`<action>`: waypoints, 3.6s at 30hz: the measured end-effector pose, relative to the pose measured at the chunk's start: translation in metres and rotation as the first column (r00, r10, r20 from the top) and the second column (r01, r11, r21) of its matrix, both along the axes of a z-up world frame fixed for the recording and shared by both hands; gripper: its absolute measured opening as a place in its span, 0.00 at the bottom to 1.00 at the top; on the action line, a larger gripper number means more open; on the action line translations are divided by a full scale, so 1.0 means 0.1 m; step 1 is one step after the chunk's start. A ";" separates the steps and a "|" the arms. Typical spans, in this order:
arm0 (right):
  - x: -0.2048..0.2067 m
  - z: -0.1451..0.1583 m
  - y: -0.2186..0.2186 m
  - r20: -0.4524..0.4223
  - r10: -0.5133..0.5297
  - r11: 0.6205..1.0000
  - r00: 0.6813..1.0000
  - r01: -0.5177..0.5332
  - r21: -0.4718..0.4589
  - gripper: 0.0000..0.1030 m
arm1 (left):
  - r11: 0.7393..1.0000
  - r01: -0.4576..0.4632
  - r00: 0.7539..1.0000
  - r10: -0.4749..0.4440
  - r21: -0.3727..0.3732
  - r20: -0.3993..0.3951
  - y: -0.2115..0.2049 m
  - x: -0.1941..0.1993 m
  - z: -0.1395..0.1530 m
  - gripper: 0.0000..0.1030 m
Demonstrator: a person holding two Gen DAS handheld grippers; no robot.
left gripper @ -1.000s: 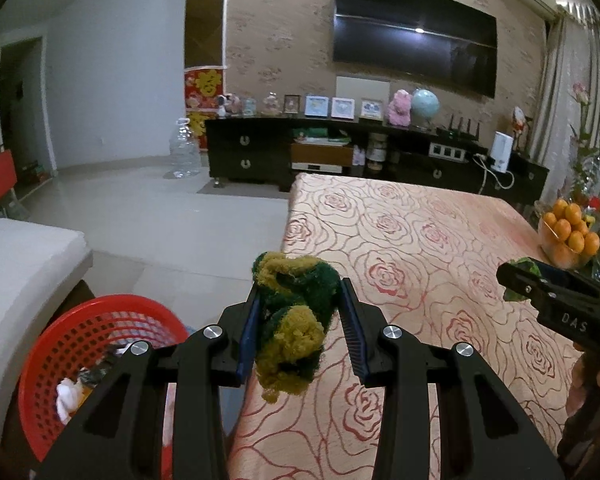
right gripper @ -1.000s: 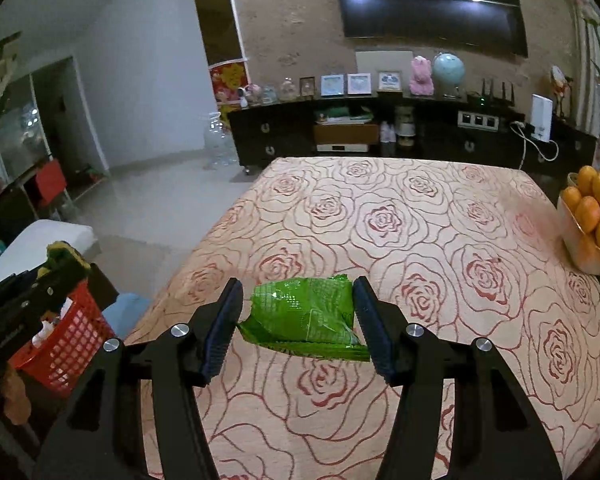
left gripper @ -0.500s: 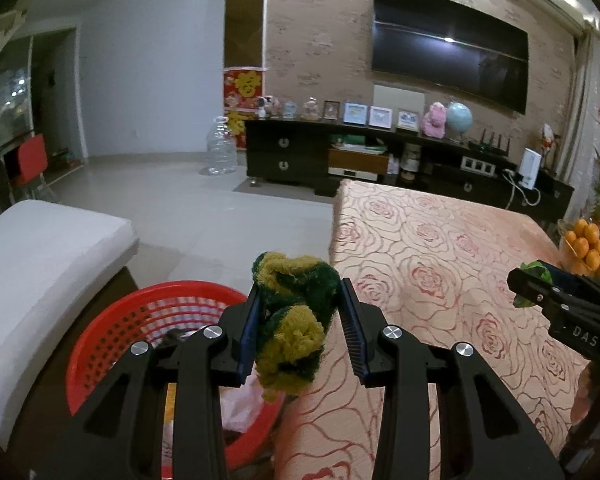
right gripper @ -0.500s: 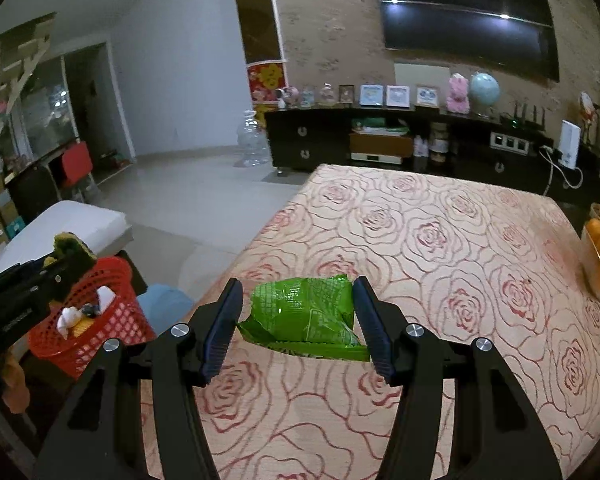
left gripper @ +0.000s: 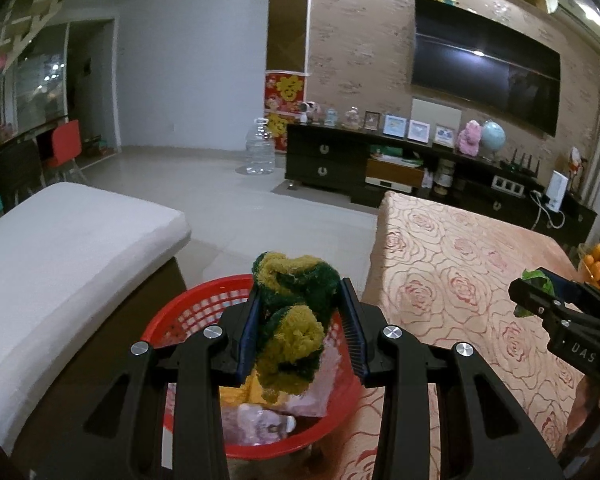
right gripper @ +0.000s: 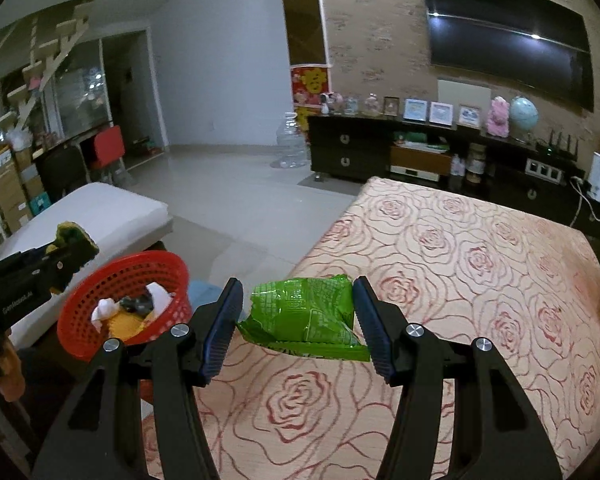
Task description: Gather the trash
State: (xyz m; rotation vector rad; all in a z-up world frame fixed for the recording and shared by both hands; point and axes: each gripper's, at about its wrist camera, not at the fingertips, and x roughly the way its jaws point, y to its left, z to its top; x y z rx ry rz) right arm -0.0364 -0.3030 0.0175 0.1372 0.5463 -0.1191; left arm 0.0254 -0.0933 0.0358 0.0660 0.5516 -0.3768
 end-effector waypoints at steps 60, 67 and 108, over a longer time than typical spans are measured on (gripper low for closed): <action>0.98 -0.10 0.94 -0.079 0.292 0.950 0.953 -0.279 0.142 0.54 | 0.991 -0.113 0.984 0.121 0.065 -0.129 0.53 0.59 -0.49 0.54; 0.99 -0.10 0.94 -0.079 0.293 0.949 0.953 -0.280 0.144 0.54 | 0.988 -0.152 0.983 0.152 0.013 -0.101 0.65 0.54 -0.39 0.75; 0.89 -0.04 1.36 -0.021 0.396 0.905 0.918 -0.387 0.176 0.90 | 0.947 -0.321 0.947 0.321 0.027 0.004 1.18 0.25 0.02 0.79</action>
